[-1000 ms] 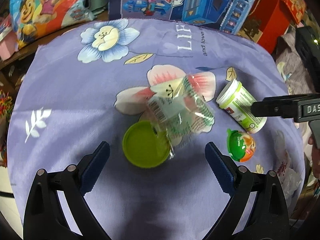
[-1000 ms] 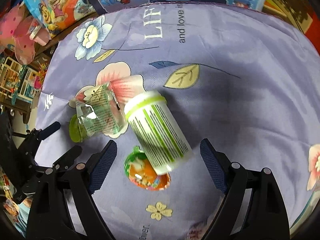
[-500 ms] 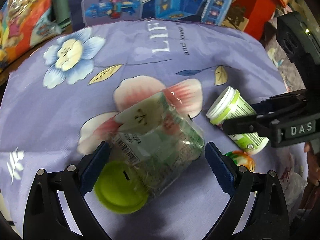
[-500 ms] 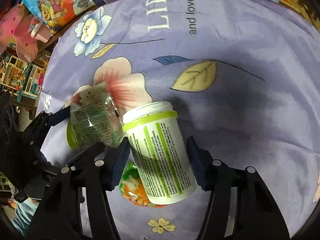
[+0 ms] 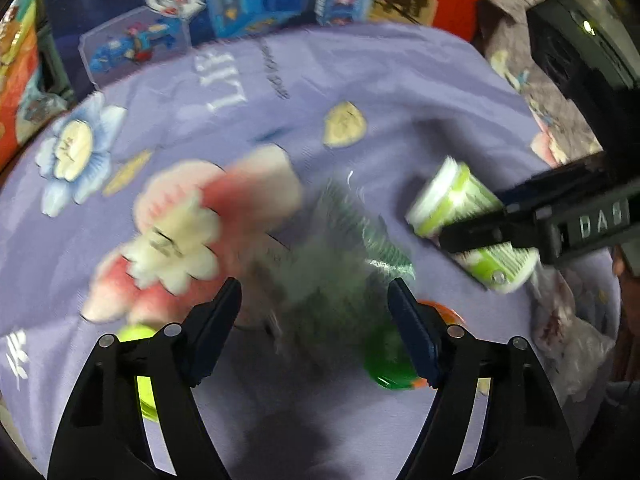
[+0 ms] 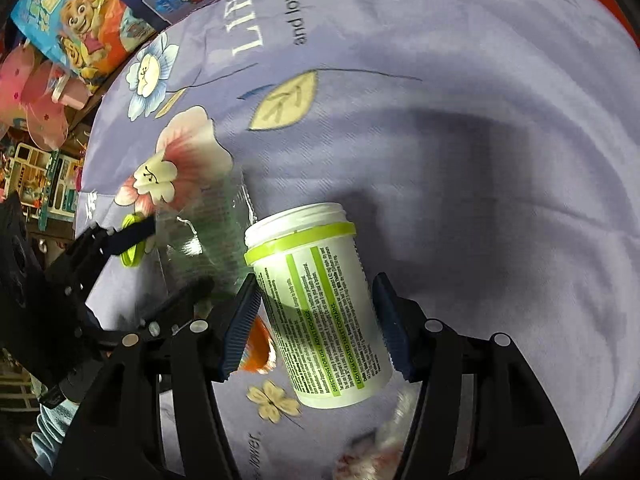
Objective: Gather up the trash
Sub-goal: 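Grasp the green-capped pill bottle with the right gripper while the left gripper grasps the clear bag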
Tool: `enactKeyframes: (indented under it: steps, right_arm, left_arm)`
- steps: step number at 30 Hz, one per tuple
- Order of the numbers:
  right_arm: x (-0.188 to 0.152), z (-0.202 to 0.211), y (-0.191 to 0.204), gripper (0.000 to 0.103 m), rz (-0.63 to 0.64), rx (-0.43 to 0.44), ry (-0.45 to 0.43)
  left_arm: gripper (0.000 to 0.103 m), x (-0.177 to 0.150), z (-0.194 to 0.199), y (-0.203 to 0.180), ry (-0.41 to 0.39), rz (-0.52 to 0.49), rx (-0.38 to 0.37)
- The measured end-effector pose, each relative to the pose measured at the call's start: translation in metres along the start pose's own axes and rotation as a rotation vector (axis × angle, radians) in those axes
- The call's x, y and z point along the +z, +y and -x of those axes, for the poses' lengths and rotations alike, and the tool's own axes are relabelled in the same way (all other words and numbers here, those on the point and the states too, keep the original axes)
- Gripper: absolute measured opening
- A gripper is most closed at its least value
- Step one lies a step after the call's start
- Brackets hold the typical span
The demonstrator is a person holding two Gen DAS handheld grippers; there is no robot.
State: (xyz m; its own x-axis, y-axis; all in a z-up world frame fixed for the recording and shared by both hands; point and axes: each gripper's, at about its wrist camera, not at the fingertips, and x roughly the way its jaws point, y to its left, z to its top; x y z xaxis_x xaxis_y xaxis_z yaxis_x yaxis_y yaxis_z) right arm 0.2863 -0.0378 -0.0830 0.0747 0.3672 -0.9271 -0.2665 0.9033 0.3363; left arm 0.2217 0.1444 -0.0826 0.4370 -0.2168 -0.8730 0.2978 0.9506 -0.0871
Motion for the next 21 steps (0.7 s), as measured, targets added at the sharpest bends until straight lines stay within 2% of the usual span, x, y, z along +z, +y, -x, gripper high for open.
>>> enactKeyframes:
  steps: [2,5,9,13,14,15,17,21]
  right_arm:
    - [-0.009,0.000,-0.009,0.056,-0.019,0.000,0.009]
    - [-0.020,0.003,-0.019,0.054,-0.032,-0.002,0.000]
    - [-0.031,0.015,-0.030,0.053,-0.054,0.009,-0.029]
    - [-0.037,0.024,-0.043,0.052,-0.078,0.021,-0.045]
    - [-0.037,0.024,-0.045,0.052,-0.084,0.021,-0.044]
    - [-0.036,0.024,-0.048,0.052,-0.092,0.023,-0.044]
    - [-0.036,0.024,-0.052,0.052,-0.105,0.026,-0.043]
    - [-0.038,0.027,-0.057,0.052,-0.129,0.036,-0.045]
  left_arm:
    - [0.076,-0.008,-0.001,-0.013,0.015,-0.026,-0.009]
    - [0.076,-0.015,-0.001,-0.028,0.007,-0.064,0.022]
    - [0.077,-0.013,0.003,-0.027,0.001,-0.010,0.027]
    - [0.077,-0.007,0.018,-0.021,-0.039,-0.004,0.066]
    - [0.081,-0.006,0.020,-0.020,-0.044,-0.010,0.070]
    - [0.085,-0.004,0.022,-0.021,-0.049,-0.026,0.074]
    - [0.088,0.000,0.021,-0.024,-0.056,-0.071,0.089]
    - [0.089,0.008,0.004,-0.040,-0.021,-0.195,0.082]
